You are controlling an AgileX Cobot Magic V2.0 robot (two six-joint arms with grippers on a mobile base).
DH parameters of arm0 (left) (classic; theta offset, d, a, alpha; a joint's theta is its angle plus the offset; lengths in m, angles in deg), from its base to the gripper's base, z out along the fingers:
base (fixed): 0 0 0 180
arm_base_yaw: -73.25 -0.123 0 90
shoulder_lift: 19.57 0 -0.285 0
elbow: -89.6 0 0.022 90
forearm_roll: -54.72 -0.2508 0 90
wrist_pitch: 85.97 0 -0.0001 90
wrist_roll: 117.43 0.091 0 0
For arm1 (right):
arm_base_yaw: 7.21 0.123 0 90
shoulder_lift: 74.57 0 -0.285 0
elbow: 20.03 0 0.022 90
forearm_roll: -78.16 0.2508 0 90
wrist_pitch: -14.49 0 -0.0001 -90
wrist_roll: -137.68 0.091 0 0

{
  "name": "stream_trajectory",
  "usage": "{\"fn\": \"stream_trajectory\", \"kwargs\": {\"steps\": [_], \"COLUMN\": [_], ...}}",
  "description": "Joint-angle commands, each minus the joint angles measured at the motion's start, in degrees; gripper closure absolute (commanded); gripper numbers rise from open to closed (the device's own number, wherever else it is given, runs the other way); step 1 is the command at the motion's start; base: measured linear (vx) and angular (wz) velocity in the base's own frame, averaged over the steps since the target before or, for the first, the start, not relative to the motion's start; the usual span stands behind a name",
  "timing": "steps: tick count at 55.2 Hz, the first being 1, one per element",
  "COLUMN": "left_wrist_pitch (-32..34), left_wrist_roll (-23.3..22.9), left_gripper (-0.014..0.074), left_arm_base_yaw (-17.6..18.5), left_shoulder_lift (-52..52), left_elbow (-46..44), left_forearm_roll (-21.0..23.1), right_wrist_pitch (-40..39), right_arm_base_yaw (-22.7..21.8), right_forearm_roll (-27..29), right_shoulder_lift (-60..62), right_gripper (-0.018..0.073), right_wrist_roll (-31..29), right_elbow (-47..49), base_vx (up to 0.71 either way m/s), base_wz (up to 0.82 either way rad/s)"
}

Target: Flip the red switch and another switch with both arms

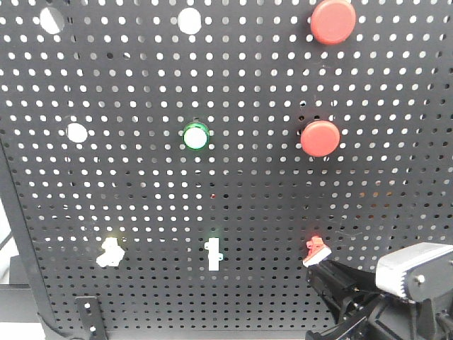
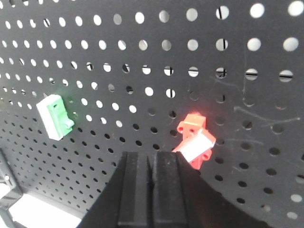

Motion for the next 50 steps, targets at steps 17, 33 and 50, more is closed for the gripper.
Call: {"fn": "stream_trajectory", "kwargs": {"steps": [17, 33, 50], "left_wrist_pitch": [4.16, 4.16, 4.16], "left_wrist_roll": [0.0, 0.0, 0.0], "left_gripper": [0.0594, 0.0594, 0.0594], "left_arm_base_yaw": [-0.1, -0.1, -0.1], "left_shoulder_lift": [0.36, 0.36, 0.36], "left_elbow": [1.08, 1.08, 1.08], "left_forearm_roll": [0.4, 0.4, 0.4], "right_wrist_pitch": [-4.92, -5.49, -9.85], "right_arm_base_yaw": [0.1, -0.77, -11.43], "right_forearm_roll": [-0.33, -0.54, 0.04], "right_shoulder_lift": [0.92, 3.67, 33.01], "right_gripper": [0.0566, 0.0566, 0.0566], "right_wrist_roll": [-0.43, -6.32, -9.19], "right_elbow": [1.74, -1.98, -24.17], "base_vx": [0.0, 0.0, 0.0], "base_wz": [0.0, 0.0, 0.0]}}
